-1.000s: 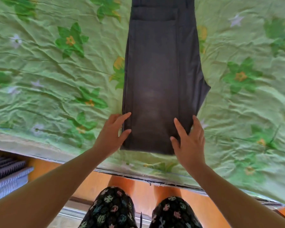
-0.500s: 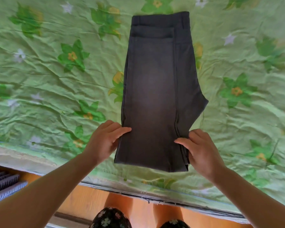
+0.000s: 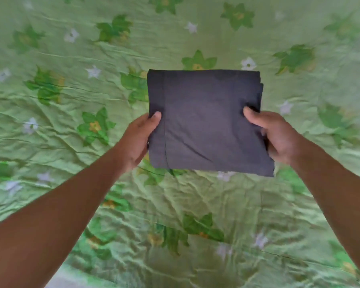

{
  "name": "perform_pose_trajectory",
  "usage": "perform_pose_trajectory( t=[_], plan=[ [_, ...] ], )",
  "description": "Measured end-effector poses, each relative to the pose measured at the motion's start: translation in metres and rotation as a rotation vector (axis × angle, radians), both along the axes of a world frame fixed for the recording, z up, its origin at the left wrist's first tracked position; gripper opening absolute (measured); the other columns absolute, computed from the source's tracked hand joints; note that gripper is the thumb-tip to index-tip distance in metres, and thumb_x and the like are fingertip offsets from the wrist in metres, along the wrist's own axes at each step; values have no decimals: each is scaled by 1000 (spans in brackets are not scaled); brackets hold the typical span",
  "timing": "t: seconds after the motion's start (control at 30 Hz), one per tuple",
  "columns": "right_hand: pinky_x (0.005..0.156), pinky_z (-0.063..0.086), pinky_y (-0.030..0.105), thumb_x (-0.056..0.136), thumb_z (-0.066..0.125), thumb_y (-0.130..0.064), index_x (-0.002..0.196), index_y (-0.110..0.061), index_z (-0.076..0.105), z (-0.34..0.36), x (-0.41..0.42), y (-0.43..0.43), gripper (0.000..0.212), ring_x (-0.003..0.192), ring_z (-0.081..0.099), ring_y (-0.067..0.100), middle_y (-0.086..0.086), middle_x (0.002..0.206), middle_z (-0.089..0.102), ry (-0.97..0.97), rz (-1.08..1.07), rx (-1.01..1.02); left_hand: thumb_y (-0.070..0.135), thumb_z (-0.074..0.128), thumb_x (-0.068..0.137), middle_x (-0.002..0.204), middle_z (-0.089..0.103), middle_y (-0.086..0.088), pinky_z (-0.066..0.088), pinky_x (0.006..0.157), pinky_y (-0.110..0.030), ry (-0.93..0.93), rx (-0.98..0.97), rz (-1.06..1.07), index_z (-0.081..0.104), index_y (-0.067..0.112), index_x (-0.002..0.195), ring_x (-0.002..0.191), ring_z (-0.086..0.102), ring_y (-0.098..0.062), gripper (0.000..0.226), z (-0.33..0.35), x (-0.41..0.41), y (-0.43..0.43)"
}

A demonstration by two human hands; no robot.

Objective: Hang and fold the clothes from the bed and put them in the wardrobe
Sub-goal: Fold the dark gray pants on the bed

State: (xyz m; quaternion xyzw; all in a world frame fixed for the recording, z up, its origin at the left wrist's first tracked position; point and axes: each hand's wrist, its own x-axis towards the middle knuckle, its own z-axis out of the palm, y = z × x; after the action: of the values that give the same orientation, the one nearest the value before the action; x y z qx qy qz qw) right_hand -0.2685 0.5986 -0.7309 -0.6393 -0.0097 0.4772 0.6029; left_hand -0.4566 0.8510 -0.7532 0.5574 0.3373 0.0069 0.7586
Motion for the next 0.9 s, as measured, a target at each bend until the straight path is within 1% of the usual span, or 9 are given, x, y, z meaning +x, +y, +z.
perform_pose_trajectory(
  t=[0.1, 0.17, 0.33, 0.43, 0.57, 0.63, 0.7, 0.8, 0.9],
  plan=[
    [74, 59, 32, 77, 76, -31, 117, -7, 73, -33, 0, -3, 47, 98, 75, 25, 11, 113, 75, 338, 207, -257, 16, 59, 99, 123, 71, -14, 51, 104, -42, 246, -101, -149, 65, 6, 125, 115, 68, -25, 28, -33, -17, -13],
    [70, 60, 32, 77, 74, -15, 122, 0, 68, -51, -9, -15, 48, 97, 75, 28, 16, 114, 74, 399, 233, -288, 8, 62, 97, 121, 71, -15, 51, 104, -44, 309, -67, -142, 65, 5, 123, 113, 68, -28, 26, -51, -34, -17],
    [79, 62, 40, 85, 64, -7, 125, 6, 63, -67, -22, -29, 42, 103, 72, 33, 24, 121, 69, 471, 95, -203, 16, 67, 96, 98, 78, 4, 54, 76, -26, 292, 134, -161, 72, 23, 103, 93, 73, -11, 11, -59, -42, -18],
    [92, 57, 46, 86, 65, -10, 127, 3, 62, -70, -32, -36, 43, 112, 68, 35, 23, 124, 68, 470, 118, -220, 11, 65, 97, 94, 78, 8, 54, 71, -16, 277, 159, -184, 72, 22, 100, 87, 73, -4, 14, -56, -50, -27],
    [105, 49, 52, 88, 68, -11, 128, -1, 63, -74, -79, -64, 41, 115, 67, 35, 21, 124, 69, 530, 179, -322, 16, 70, 90, 100, 78, -6, 56, 89, -40, 396, 76, -227, 74, 15, 99, 93, 72, -19, 10, -60, -97, -52],
    [106, 47, 55, 91, 67, -8, 128, -2, 63, -77, -110, -80, 38, 115, 67, 36, 21, 124, 69, 597, 142, -341, 16, 71, 86, 101, 78, -9, 54, 92, -44, 442, 91, -228, 75, 17, 97, 95, 70, -23, 11, -60, -122, -67],
    [100, 52, 53, 93, 64, -3, 128, -1, 62, -76, -129, -87, 35, 111, 69, 38, 22, 121, 70, 593, 52, -344, 3, 67, 92, 108, 76, -9, 53, 99, -48, 431, 51, -193, 72, 14, 109, 103, 70, -26, 20, -57, -135, -76],
    [76, 62, 40, 92, 58, 6, 122, -4, 64, -64, -124, -83, 32, 102, 73, 34, 21, 114, 73, 492, 14, -293, -5, 59, 96, 111, 76, -7, 52, 99, -46, 394, 101, -197, 67, 11, 118, 108, 70, -25, 28, -48, -132, -73],
    [74, 61, 34, 91, 55, 9, 117, -8, 68, -45, -95, -70, 34, 103, 73, 32, 18, 115, 73, 409, 47, -206, -4, 59, 96, 109, 76, -8, 56, 93, -37, 326, 162, -178, 67, 11, 118, 105, 71, -22, 27, -32, -113, -62]
  ],
)
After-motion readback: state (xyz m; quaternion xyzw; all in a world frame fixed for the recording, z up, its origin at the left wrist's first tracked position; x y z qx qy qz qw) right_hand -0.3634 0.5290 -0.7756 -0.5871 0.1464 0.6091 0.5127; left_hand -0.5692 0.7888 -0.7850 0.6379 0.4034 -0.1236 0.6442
